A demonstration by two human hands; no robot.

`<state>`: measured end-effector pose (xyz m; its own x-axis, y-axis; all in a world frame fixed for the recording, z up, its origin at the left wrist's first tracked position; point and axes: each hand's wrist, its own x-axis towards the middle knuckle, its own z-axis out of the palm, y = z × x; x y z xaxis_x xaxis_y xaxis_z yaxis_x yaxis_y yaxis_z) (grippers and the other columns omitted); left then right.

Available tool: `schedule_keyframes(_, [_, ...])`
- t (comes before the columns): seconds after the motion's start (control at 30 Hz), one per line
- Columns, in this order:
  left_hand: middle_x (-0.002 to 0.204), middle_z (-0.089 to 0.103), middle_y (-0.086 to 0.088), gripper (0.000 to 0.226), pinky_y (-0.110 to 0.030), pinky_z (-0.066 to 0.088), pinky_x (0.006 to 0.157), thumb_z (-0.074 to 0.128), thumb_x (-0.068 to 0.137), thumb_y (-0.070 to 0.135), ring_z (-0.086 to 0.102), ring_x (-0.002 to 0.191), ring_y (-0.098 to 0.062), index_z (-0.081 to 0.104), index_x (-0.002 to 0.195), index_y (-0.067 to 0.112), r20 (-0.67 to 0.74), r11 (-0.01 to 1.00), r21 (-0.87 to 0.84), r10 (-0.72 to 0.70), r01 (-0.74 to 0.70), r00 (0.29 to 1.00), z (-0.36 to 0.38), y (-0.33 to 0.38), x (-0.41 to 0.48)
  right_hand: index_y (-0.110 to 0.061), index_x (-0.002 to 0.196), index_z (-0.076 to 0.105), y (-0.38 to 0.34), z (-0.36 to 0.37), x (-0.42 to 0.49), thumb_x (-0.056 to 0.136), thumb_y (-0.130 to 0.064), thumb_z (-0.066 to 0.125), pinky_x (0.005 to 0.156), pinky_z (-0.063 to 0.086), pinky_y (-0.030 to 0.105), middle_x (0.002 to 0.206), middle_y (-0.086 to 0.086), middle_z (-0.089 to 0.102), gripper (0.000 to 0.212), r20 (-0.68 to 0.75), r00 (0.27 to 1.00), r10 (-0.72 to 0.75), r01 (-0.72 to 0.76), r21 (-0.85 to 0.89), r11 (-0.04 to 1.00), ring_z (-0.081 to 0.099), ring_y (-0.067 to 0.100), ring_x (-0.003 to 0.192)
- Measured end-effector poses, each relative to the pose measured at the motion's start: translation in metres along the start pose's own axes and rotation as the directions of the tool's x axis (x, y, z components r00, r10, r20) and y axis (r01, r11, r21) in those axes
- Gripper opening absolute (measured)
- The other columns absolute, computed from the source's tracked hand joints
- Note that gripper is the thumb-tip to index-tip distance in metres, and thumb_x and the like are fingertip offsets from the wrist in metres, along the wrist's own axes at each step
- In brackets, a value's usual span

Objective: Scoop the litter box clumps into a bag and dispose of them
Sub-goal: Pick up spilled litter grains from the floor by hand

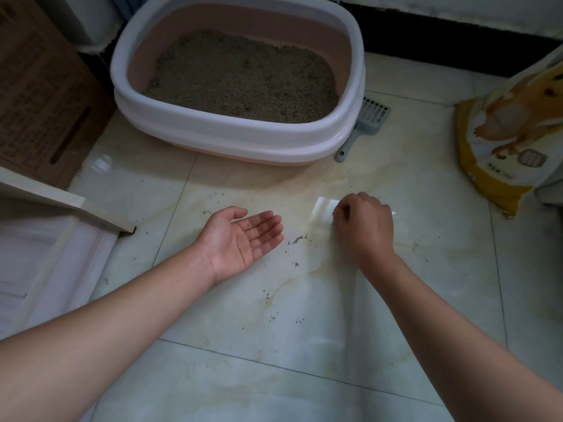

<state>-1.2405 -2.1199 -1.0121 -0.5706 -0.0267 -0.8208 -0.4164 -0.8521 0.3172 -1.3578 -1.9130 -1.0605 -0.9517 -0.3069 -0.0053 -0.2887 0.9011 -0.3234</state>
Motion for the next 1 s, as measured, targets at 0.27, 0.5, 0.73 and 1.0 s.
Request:
schedule_keyframes(0.27, [0.108, 0.071, -0.023, 0.041, -0.045, 0.055, 0.093, 0.039, 0.097, 0.021, 0.071, 0.096, -0.035, 0.066, 0.109, -0.007, -0.012, 1.000, 0.007, -0.005, 0.005, 1.000, 0.004, 0.001, 0.001, -0.014, 0.084, 0.055, -0.046, -0.011, -0.025, 0.093, -0.017, 0.051, 0.071, 0.046, 0.037, 0.085, -0.002, 0.057, 0.010, 0.000, 0.986, -0.167, 0.153, 0.407, 0.901, 0.052, 0.017, 0.079])
schedule_keyframes(0.5, [0.065, 0.063, -0.008, 0.045, -0.024, 0.053, 0.055, 0.040, 0.096, 0.023, 0.063, 0.056, -0.020, 0.068, 0.066, 0.005, -0.002, 0.990, 0.134, -0.036, 0.036, 0.999, 0.015, 0.002, 0.000, -0.017, 0.090, 0.069, -0.108, -0.013, -0.041, 0.086, -0.022, 0.059, 0.073, 0.043, 0.037, 0.086, -0.002, 0.055, 0.011, -0.075, 0.875, -0.479, 0.469, 0.381, 0.797, 0.047, 0.019, 0.081])
schedule_keyframes(0.73, [0.080, 0.072, -0.013, 0.053, -0.026, 0.057, 0.062, 0.036, 0.100, 0.026, 0.071, 0.067, -0.024, 0.076, 0.075, 0.002, 0.054, 0.997, 0.081, -0.020, 0.015, 0.998, 0.016, 0.011, -0.006, -0.023, 0.086, 0.073, -0.111, -0.022, -0.034, 0.076, -0.021, 0.068, 0.075, 0.044, 0.034, 0.086, -0.008, 0.053, 0.011, -0.137, 0.900, -0.413, 0.431, 0.411, 0.803, 0.047, 0.014, 0.081])
schedule_keyframes(1.0, [0.088, 0.072, -0.023, 0.046, -0.034, 0.061, 0.070, 0.035, 0.100, 0.025, 0.072, 0.077, -0.032, 0.068, 0.088, -0.005, 0.098, 0.985, -0.130, 0.125, -0.112, 0.987, 0.051, 0.036, -0.013, -0.017, 0.096, 0.072, -0.118, -0.046, -0.012, 0.088, -0.010, 0.061, 0.079, 0.044, 0.022, 0.095, -0.005, 0.063, 0.015, -0.290, 0.939, -0.187, 0.335, 0.641, 0.690, 0.059, 0.016, 0.094])
